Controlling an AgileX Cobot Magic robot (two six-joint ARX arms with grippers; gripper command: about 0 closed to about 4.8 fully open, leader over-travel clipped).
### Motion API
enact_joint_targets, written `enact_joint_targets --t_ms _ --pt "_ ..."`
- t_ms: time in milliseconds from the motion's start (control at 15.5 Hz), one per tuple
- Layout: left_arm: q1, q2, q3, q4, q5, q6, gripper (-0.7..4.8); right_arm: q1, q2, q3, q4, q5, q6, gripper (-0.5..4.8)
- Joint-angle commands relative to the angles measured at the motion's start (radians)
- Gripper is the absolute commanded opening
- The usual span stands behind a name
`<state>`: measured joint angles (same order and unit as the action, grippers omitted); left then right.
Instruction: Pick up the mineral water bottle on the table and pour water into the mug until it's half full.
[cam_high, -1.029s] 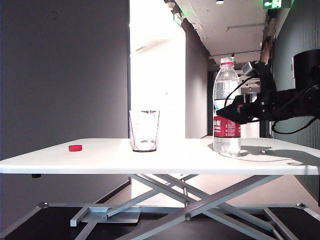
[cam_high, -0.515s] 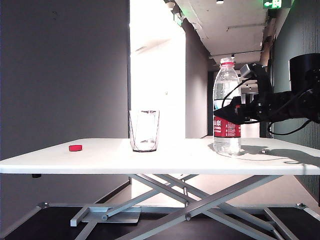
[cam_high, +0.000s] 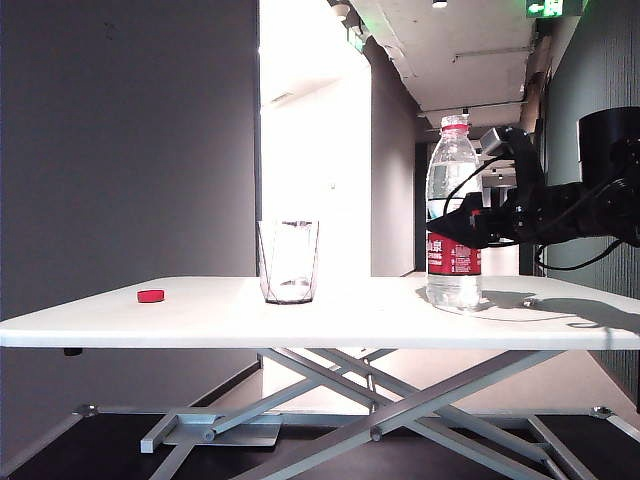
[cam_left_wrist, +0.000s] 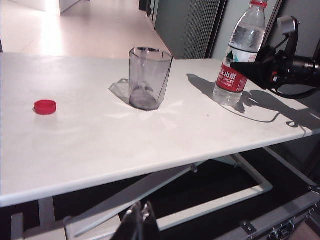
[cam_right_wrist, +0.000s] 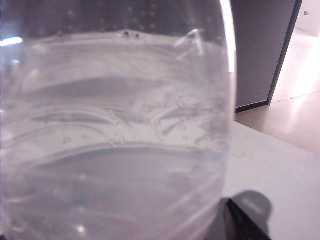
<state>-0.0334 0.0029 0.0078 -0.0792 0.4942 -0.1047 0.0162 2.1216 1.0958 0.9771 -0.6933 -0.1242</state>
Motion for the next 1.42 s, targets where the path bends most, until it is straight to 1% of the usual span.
enact_joint_targets --t_ms 64,129,193,386,450,515,901,1029,1158,1222,1287,1415 --pt "-0.001 0.001 0.002 -0.010 0.004 0.004 -0.05 0.000 -0.004 0.006 0.011 -0.008 0.025 3.52" --pt "-0.001 0.001 0.002 -0.010 0.004 0.004 -0.05 0.000 -0.005 0.006 0.013 -0.009 0.025 3.39" --pt "-0.001 0.001 0.002 -0.010 0.004 0.004 -0.05 0.000 -0.005 0.006 0.015 -0.010 0.025 3.10" --pt "-0.001 0.001 0.002 -0.010 0.004 0.004 -0.05 0.000 -0.005 0.006 0.018 -0.017 0.024 2.95" --pt "-0.001 0.001 0.002 -0.010 0.004 0.004 -0.05 0.000 -0.005 0.006 0.023 -0.018 0.024 2.68" --pt "-0.001 0.001 0.002 -0.010 0.004 0.004 -0.05 0.000 -0.005 0.006 0.023 -0.020 0.024 2.63" --pt "-0.001 0.001 0.002 -0.011 0.004 0.004 -0.05 0.005 -0.029 0.006 0.022 -0.027 0.023 2.63" --pt "-0.001 0.001 0.002 -0.011 0.004 0.004 -0.05 0.015 -0.068 0.006 0.022 -0.016 0.004 2.63" --pt "-0.001 0.001 0.002 -0.011 0.004 0.004 -0.05 0.031 -0.095 0.006 0.015 -0.011 -0.048 2.63" --pt "-0.001 0.001 0.002 -0.011 0.004 0.003 -0.05 0.047 -0.112 0.006 0.003 0.003 -0.083 2.63" --pt "-0.001 0.001 0.002 -0.011 0.005 0.003 -0.05 0.069 -0.132 0.006 -0.019 0.039 -0.119 2.63" --pt "-0.001 0.001 0.002 -0.011 0.005 0.003 -0.05 0.097 -0.148 0.007 -0.047 0.094 -0.149 2.63"
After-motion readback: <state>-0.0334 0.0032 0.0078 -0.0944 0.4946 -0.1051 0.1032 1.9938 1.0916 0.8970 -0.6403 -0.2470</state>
